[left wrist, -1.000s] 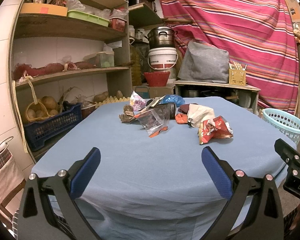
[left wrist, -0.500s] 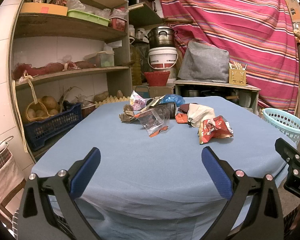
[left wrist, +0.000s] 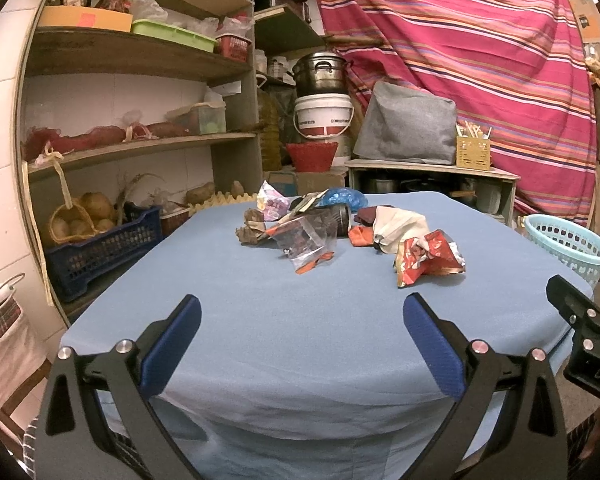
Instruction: Collect trash
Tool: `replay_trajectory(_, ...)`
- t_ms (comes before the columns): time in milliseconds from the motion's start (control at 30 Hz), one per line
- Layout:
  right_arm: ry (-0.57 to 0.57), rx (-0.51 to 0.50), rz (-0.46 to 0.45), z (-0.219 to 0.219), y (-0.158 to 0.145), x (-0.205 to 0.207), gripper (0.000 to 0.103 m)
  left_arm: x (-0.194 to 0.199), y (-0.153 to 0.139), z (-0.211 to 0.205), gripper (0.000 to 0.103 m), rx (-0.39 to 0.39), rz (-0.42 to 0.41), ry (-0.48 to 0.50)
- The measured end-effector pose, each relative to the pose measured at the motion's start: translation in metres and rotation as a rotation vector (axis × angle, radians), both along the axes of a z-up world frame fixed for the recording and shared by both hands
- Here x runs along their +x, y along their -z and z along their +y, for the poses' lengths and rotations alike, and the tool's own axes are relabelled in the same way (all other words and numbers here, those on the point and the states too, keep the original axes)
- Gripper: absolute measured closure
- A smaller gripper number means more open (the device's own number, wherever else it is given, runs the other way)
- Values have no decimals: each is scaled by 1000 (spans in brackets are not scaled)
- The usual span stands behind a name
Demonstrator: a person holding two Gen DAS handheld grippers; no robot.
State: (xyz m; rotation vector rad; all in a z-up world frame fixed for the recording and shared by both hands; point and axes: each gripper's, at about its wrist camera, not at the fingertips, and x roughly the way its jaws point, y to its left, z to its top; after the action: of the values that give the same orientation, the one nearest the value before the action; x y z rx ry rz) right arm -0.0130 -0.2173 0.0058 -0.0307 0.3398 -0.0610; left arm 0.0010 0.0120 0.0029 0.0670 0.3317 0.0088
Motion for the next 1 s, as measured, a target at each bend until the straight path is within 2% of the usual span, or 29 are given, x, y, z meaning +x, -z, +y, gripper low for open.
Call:
replay_trajectory(367, 7, 7, 21, -6, 2, 6, 4, 7, 5, -6, 4, 13, 20, 13)
replay_trajectory(633, -21, 1, 64, -5, 6, 29, 4, 28, -2, 3, 4, -6, 50, 9)
replay_trajectory(733, -56, 9, 111, -2, 10, 46, 4, 41, -5, 11, 4, -18, 67, -7)
replay_trajectory(1000, -40, -86, 49, 13, 0, 68, 4, 80, -19, 32, 4, -16, 57, -30)
